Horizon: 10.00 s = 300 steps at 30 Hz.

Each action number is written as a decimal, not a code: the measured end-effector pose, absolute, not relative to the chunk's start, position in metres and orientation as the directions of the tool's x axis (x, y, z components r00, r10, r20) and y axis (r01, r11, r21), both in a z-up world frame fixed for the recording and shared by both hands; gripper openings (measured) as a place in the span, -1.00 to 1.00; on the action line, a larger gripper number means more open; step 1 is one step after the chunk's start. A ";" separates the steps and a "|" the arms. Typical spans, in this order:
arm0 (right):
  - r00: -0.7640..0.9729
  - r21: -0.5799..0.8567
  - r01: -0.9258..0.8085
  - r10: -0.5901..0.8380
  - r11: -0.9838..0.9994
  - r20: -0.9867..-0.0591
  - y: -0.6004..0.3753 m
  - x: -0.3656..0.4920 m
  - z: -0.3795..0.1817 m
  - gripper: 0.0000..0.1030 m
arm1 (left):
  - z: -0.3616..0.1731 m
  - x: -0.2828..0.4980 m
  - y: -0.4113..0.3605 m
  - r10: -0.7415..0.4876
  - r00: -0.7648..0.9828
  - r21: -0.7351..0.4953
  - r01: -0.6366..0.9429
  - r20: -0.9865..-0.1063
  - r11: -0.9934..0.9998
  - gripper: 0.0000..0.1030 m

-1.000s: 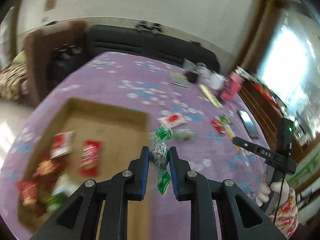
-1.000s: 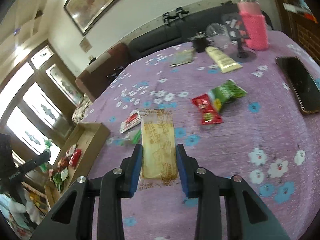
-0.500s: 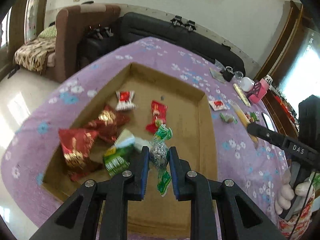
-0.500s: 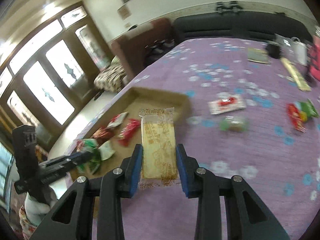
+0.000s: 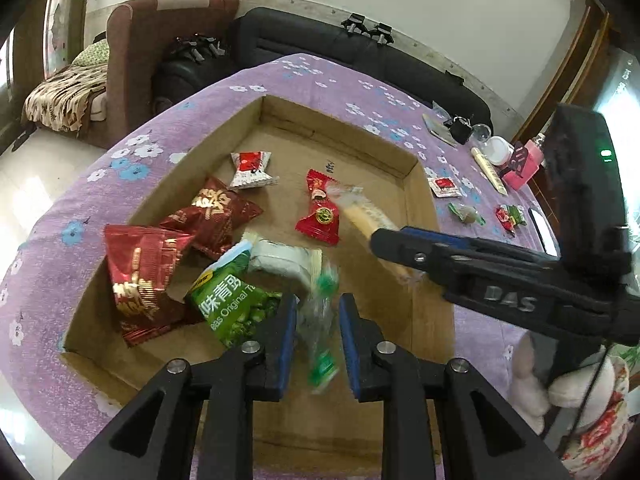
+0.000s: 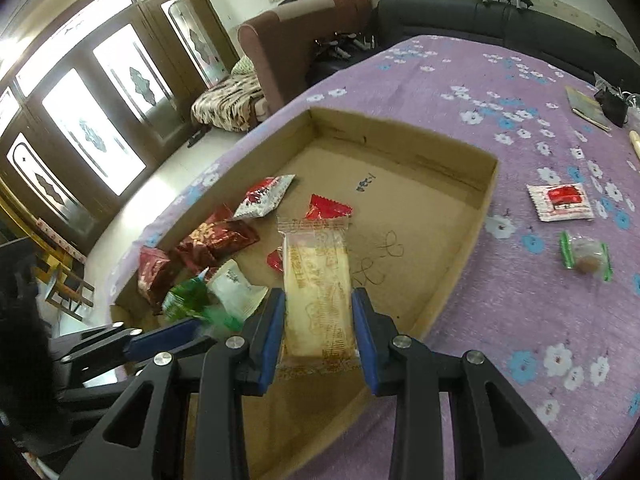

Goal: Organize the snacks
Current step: 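Carry the cake and candy packet over the box and open both grippers, then lift both tools away from the box and return over the snacks, then grasp a clear green candy packet with the right gripper while the left grasps a white sausage packet, then carry both packets over the box and open both grippers to drop them, then swing both tools back over the last snacks on the table, then grasp the green pea bag with the right gripper while the left grasps a red candy bag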

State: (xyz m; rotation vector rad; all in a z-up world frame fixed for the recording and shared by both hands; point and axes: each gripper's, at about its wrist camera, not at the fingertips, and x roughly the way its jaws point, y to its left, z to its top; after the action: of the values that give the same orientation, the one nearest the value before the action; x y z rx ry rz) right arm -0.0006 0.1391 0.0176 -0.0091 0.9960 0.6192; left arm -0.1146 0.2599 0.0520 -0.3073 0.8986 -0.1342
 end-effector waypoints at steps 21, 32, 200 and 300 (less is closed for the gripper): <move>0.657 0.230 -0.389 0.444 0.892 -0.610 0.030 -0.040 0.125 -0.23 | 0.128 -0.161 0.249 -0.199 0.799 -0.265 0.051 -0.567 0.963 0.66; 0.933 0.079 -0.054 0.078 0.995 -0.352 -0.153 -0.135 0.335 -0.04 | 0.226 -0.214 0.253 -0.275 0.898 -0.265 0.188 -0.343 0.946 0.67; 0.432 0.346 -0.451 0.540 0.823 -0.722 0.115 -0.025 0.043 -0.19 | 0.112 -0.165 0.273 -0.180 0.761 -0.237 0.035 -0.624 0.971 0.47; 0.672 0.547 0.164 0.313 0.821 -0.671 -0.238 0.030 -0.003 -0.35 | 0.043 0.067 -0.045 -0.363 0.487 -0.181 0.381 -0.794 0.907 0.39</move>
State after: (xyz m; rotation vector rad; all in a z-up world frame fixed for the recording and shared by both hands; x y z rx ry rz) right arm 0.0304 -0.2383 -0.0034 0.6201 0.8440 0.0904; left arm 0.0674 -0.0449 0.0431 0.0202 0.9610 -0.4521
